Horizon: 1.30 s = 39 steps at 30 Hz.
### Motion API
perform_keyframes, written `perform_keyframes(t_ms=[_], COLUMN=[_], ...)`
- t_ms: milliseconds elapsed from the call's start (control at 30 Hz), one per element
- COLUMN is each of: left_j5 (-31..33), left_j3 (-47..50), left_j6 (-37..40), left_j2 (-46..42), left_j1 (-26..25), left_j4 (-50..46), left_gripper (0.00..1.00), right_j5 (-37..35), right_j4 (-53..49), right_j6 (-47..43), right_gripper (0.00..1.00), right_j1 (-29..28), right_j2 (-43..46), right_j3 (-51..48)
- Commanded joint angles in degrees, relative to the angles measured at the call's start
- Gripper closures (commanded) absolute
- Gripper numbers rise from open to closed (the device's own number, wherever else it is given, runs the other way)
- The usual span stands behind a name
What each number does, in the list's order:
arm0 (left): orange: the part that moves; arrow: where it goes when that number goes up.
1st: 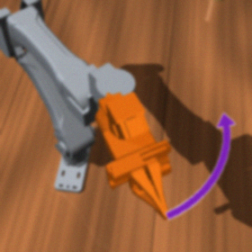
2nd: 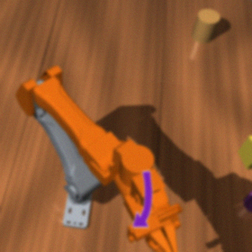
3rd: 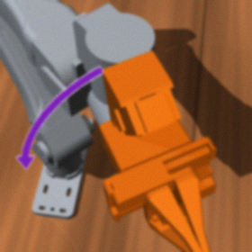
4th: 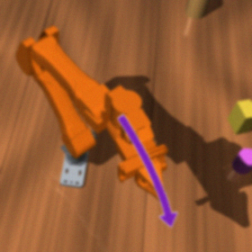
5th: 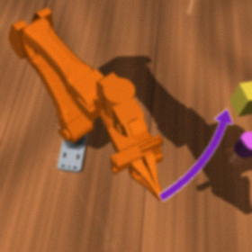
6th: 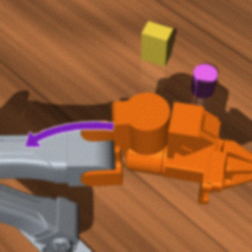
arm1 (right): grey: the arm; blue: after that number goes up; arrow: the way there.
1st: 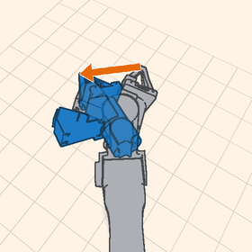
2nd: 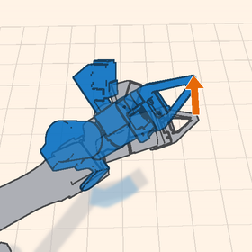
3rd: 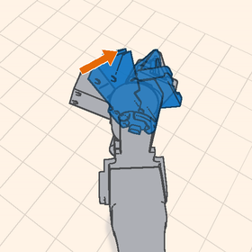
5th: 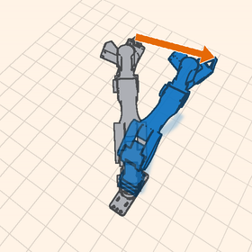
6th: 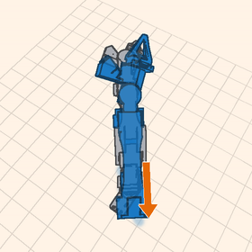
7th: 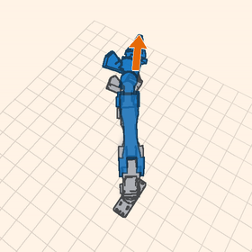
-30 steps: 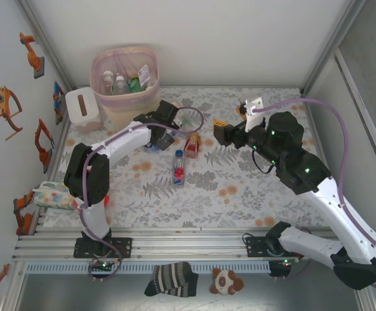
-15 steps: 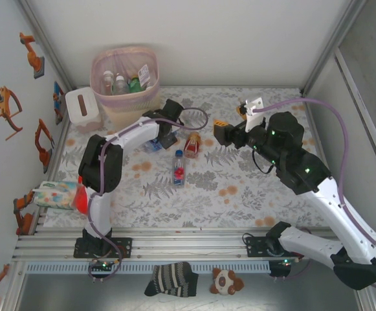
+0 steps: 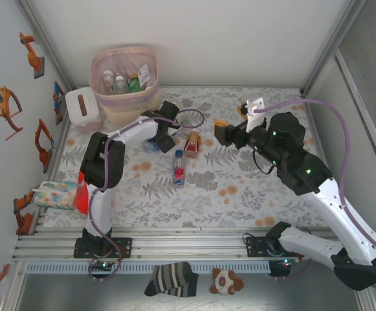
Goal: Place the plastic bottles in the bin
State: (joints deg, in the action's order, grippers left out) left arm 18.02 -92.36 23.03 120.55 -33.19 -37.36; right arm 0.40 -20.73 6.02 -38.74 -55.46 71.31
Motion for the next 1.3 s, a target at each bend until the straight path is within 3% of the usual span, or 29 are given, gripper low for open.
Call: perform_keyframes(t_ms=[0, 700, 1000, 1267], left_j5=[-2.6, -5.75, -7.36, -14.54], left_j3=[-0.13, -0.3, 0.47, -0.88], left_j6=[-1.98, -2.81, -3.77, -7.28], left_j2=[2.27, 0.25, -6.87, -16.13], left_j1=[1.54, 1.73, 0.37, 0.23], left_j4=[-2.21, -3.06, -3.6, -2.87], left_gripper=[0.18, 0.34, 0.35, 0.34], right_j5=[-0.67, -1.02, -1.37, -1.55], right_j4=[0.3, 0.17, 0.08, 0.08], right_j6=[0.35, 0.22, 0.2, 0.23], right_gripper=[0.18, 0.18, 0.18, 0.18], right_j1=[0.25, 0.25, 0.25, 0.25], right_j2=[0.61, 1.18, 1.39, 1.56], right_j3=[0.86, 0.95, 0.85, 0.64])
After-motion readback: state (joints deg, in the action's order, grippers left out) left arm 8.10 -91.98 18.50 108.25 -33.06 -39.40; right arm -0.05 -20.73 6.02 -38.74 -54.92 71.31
